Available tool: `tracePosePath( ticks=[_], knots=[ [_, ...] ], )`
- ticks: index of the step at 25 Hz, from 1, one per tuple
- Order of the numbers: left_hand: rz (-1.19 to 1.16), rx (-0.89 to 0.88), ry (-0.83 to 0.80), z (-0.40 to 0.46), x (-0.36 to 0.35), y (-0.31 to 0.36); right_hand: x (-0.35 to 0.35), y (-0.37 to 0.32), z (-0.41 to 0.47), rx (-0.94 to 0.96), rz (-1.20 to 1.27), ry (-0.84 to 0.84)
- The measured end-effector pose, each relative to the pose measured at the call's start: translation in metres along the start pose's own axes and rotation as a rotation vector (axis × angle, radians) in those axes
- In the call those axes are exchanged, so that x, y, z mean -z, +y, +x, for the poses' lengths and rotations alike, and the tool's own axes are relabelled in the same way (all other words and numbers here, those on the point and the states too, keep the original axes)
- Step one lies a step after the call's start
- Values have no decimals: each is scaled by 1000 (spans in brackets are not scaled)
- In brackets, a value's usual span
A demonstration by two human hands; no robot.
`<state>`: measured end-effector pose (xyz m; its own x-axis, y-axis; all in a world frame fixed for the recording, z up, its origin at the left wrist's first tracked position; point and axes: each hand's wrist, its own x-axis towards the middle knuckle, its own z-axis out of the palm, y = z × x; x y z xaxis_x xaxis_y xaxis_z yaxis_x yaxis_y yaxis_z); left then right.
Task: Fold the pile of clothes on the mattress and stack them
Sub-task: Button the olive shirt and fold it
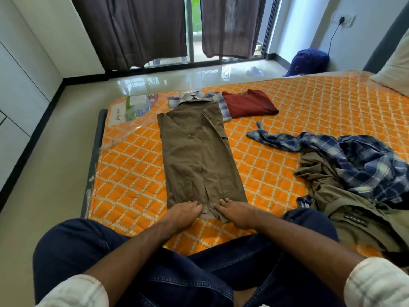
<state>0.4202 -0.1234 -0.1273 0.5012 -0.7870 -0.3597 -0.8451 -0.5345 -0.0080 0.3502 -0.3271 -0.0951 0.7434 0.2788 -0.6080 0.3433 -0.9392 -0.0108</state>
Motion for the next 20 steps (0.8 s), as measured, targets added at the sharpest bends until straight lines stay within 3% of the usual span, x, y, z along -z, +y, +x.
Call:
tracePosePath(
  ticks=[4,7,10,12,16,20],
  knots=[
    [-116,-88,-175,-14,30,5,34,-5,-34,64,133,-207],
    [-331,-122,-325,-24,57,3,56,4,-39,136,201,-293],
    [-550,-121,-321,-20,83,-17,84,30,-22,140,198,-302],
    [-616,-99,-240,-7,102,-40,111,56,-5,114,227,-240],
    [-343,26,-14,40,131,-103,166,98,30,21,261,16],
    [-161,160,67,88,127,-146,178,125,71,-118,337,188]
  ],
)
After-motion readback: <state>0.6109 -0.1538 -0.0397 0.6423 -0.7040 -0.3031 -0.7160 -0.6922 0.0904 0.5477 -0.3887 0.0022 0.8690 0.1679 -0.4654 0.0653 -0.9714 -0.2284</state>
